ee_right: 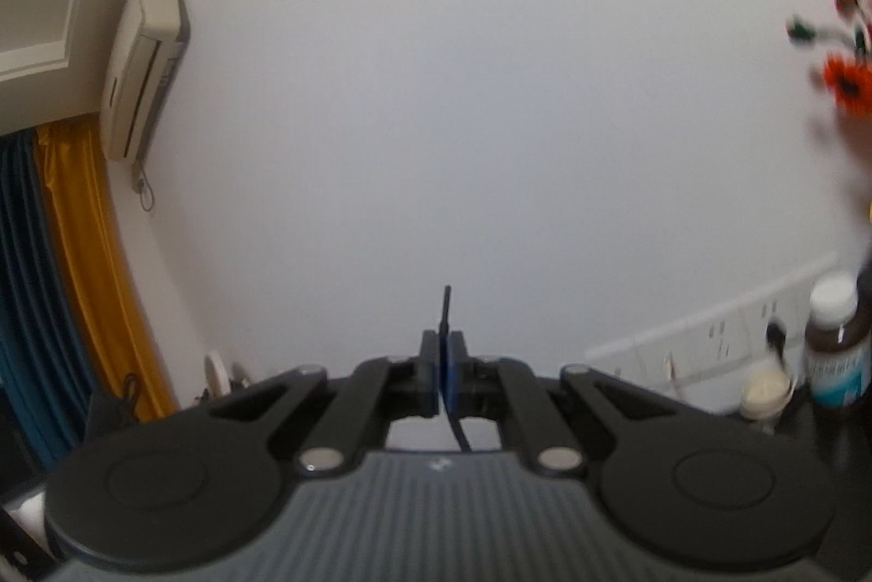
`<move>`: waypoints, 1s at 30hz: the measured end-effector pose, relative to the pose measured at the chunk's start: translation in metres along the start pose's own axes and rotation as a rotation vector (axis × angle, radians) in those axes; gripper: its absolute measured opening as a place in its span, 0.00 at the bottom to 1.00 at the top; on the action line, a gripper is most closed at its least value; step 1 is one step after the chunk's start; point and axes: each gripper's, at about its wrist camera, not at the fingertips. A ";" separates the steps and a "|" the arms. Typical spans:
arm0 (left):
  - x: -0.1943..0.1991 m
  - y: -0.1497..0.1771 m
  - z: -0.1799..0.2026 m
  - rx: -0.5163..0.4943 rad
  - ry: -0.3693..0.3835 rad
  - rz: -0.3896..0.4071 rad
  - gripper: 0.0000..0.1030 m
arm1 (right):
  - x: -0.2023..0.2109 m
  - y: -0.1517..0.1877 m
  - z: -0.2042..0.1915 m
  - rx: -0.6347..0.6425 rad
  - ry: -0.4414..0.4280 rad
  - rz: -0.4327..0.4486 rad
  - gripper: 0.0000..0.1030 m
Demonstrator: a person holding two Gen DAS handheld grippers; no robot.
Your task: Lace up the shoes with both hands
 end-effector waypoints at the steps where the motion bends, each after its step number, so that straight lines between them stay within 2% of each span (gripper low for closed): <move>1: -0.004 0.011 -0.005 0.004 -0.025 -0.011 0.60 | -0.005 0.008 0.004 -0.015 -0.001 -0.024 0.03; 5: -0.033 0.040 0.006 -0.089 -0.093 -0.016 0.55 | -0.039 0.060 0.019 -0.102 -0.011 -0.166 0.03; 6: -0.041 0.045 0.015 -0.126 -0.086 -0.012 0.55 | -0.049 0.073 0.019 -0.121 -0.017 -0.197 0.03; 8: -0.055 0.045 0.048 -0.220 -0.010 0.005 0.55 | -0.071 0.097 0.021 -0.182 -0.046 -0.247 0.03; 11: -0.074 0.046 0.097 -0.352 0.065 0.014 0.56 | -0.092 0.113 0.021 -0.261 -0.091 -0.239 0.03; 15: -0.090 0.046 0.134 -0.453 0.055 0.038 0.55 | -0.099 0.114 0.016 -0.314 -0.133 -0.198 0.03; 19: -0.087 0.042 0.141 -0.435 0.062 0.073 0.46 | -0.089 0.108 0.015 -0.355 -0.145 -0.161 0.03; 21: -0.083 0.042 0.143 -0.438 0.076 0.086 0.26 | -0.081 0.108 0.018 -0.373 -0.130 -0.149 0.03; 22: -0.082 0.043 0.145 -0.444 0.089 0.090 0.02 | -0.077 0.108 0.020 -0.382 -0.121 -0.144 0.03; 30: -0.070 0.051 0.156 -0.494 0.098 0.132 0.03 | -0.070 0.107 0.024 -0.405 -0.048 -0.120 0.08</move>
Point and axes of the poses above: each gripper's, at about its wrist camera, not at the fingertips, and x roughly against the way its jaws point, z to its right, y to its underside, and after that the axes turned 10 degrees about -y, right-handed
